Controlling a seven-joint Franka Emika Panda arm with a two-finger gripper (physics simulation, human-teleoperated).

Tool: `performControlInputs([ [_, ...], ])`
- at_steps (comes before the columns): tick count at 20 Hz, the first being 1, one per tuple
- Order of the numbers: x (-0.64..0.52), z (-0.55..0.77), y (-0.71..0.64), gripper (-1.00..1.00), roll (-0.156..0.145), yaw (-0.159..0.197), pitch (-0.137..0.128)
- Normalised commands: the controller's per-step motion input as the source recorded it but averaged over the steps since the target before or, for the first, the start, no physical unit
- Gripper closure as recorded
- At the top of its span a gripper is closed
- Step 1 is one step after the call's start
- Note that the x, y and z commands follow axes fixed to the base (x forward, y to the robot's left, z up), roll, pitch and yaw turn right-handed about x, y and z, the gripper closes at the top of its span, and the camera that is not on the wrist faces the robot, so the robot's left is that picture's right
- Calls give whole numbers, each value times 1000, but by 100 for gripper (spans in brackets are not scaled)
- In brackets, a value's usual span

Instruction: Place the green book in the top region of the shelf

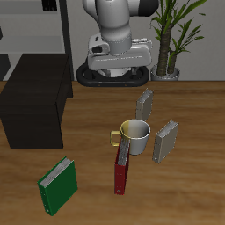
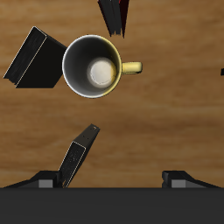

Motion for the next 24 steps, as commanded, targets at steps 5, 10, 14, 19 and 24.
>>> performControlInputs([
  [5, 162, 77, -9, -100, 10, 25, -23],
  [10, 323, 123, -135, -100, 25, -3, -8],
  [14, 410, 220, -345, -100, 9, 28, -56],
  [19, 446, 248, -566, -100, -39, -1, -14],
  [24, 368, 190, -565, -100, 19, 16, -5],
])
